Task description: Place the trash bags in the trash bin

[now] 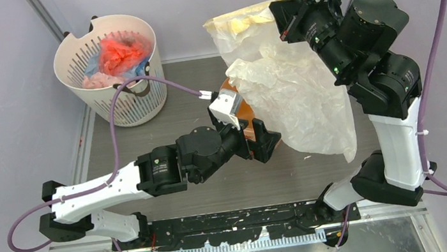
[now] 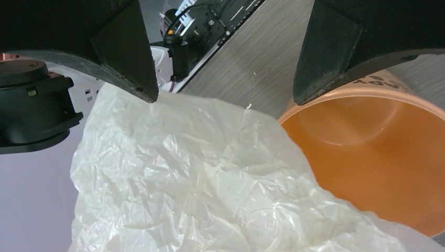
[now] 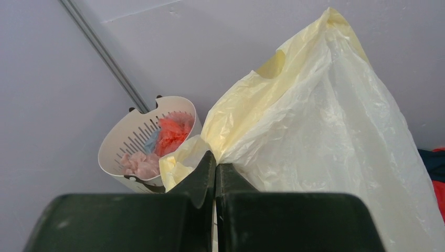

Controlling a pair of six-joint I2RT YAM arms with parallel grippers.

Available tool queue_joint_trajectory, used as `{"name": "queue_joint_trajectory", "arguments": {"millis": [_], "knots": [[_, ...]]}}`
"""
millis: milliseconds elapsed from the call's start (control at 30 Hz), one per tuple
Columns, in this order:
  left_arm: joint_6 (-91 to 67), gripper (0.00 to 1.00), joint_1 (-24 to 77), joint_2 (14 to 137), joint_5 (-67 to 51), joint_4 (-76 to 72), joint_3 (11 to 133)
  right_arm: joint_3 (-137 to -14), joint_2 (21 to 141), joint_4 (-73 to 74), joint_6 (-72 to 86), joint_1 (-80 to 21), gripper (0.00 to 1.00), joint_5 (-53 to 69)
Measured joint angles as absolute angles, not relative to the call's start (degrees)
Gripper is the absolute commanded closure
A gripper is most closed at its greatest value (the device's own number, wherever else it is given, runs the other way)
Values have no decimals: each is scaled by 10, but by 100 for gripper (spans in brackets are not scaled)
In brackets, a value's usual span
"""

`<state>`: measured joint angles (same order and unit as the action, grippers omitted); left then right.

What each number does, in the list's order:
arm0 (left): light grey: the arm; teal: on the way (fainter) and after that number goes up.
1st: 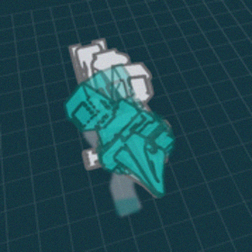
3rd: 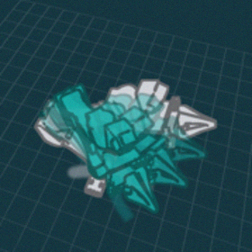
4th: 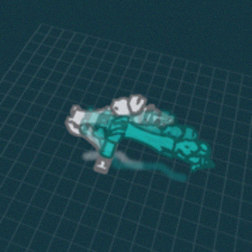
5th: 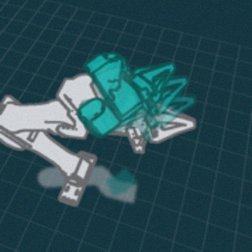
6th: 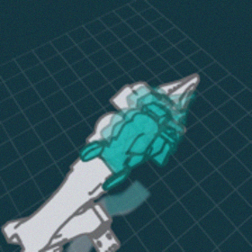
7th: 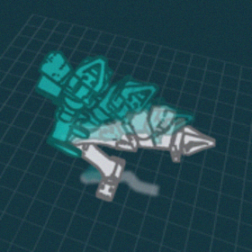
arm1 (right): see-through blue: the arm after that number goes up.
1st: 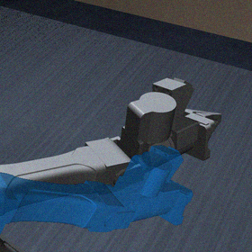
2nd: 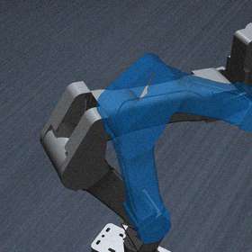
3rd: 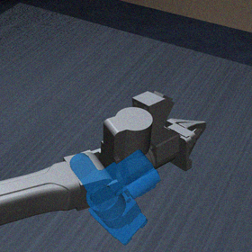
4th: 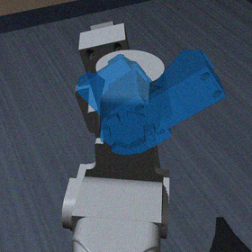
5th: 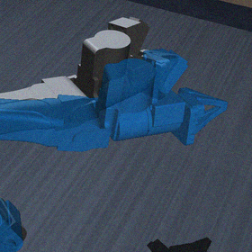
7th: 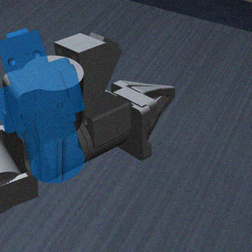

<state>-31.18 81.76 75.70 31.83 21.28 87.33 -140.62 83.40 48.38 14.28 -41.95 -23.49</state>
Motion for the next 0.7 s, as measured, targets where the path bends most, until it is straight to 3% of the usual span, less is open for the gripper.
{"name": "queue_joint_trajectory", "arguments": {"millis": [367, 700], "knots": [[-327, 0, 818, 755, 319, 97, 802, -1398, 817, 480, 145, -419, 99, -234], [-295, 0, 818, 753, 313, -109, 692, -1369, 788, 477, 156, -419, 99, -226]]}}
